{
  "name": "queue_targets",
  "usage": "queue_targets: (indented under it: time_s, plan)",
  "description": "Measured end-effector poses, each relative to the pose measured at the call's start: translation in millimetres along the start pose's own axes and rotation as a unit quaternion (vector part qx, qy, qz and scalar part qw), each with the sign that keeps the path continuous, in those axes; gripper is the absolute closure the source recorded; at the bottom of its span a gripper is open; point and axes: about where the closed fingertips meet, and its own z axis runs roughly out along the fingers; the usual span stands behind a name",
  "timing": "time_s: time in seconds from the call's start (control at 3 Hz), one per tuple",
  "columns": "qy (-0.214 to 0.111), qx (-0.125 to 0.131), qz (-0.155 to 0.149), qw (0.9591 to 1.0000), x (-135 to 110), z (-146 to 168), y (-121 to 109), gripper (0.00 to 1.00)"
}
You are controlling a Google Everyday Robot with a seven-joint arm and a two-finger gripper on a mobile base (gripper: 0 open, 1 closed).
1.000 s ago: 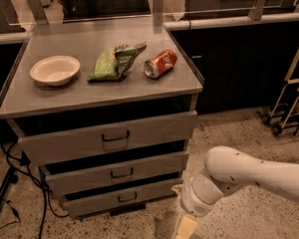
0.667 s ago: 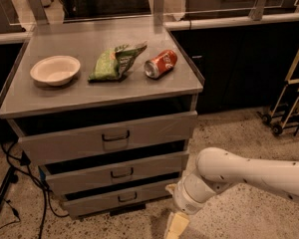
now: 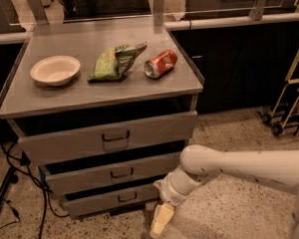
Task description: Open bottom drawer
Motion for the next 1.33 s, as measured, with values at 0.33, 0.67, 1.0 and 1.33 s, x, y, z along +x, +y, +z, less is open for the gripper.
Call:
queue_targets:
  time_s: [0.33, 0.67, 1.0, 1.33]
  plan:
    - [-0.003, -0.02, 0.007, 0.9998, 8.2, 32.7, -6.5, 0.0]
    - [-0.004, -0.024, 0.009, 0.9997, 9.8, 36.2, -5.1, 0.0]
    - [-0.011, -0.048, 0.024, 0.9985, 16.6, 56.6, 4.9, 0.0]
    - [-0.017, -0.063, 0.044, 0.9969, 26.1, 95.5, -0.7, 0.0]
